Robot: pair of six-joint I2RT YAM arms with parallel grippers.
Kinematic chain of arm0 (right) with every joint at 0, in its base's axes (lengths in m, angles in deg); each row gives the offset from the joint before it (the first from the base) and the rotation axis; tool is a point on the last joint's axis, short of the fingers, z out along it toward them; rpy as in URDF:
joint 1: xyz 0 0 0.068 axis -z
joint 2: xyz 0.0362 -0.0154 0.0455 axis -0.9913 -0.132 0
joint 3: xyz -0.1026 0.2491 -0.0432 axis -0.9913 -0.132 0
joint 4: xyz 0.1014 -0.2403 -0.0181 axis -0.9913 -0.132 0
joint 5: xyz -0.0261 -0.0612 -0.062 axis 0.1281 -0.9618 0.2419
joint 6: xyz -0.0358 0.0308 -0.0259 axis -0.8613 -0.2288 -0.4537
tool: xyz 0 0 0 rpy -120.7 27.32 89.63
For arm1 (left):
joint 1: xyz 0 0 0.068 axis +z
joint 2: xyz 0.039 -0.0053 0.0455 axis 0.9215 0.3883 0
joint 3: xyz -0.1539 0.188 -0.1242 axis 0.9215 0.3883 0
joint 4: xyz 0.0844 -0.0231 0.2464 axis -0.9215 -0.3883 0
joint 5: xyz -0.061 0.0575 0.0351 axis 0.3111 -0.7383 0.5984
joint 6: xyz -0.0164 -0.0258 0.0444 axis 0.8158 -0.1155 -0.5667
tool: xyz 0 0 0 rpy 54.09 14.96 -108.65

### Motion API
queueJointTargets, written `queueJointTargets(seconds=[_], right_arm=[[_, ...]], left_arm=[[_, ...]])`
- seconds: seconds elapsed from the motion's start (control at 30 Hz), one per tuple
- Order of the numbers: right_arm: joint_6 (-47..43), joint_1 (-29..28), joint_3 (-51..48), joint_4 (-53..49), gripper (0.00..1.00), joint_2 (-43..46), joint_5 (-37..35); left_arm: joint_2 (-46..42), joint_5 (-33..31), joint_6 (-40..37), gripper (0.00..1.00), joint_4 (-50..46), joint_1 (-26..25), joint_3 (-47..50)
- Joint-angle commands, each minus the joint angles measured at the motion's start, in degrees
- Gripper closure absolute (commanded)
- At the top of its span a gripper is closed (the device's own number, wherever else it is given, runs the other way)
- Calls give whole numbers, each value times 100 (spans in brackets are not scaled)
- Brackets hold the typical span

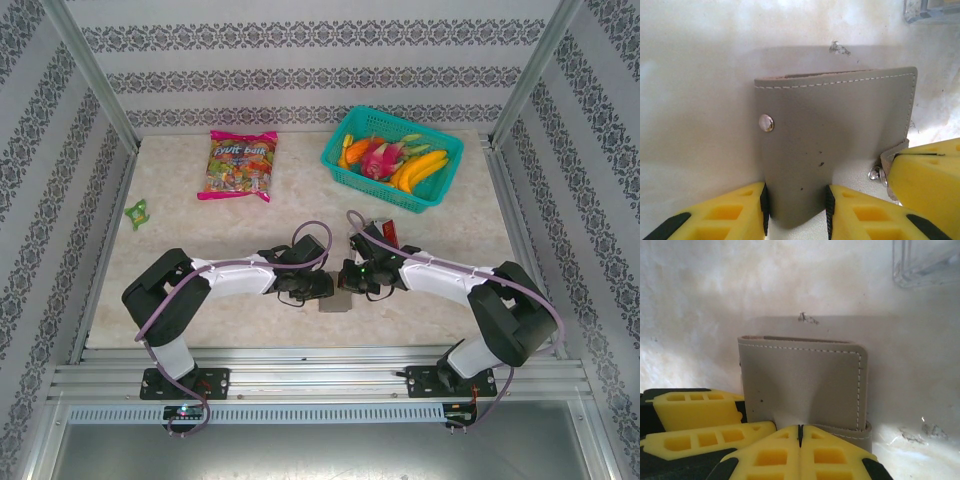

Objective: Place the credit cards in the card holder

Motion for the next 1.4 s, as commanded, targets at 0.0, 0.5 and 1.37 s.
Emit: queueJointTargets(seconds=[0.0,0.5,1.37], right_arm=[[-214,-144,147,-518,100,-31,-92],[77,-358,72,29,100,-620,110],[-276,-553,483,-841,100,-303,-341]], left_arm=[[109,-159,106,64,145,-98,8],[109,-73,217,67,386,-107,133],[104,-184,298,69,366,-107,196]])
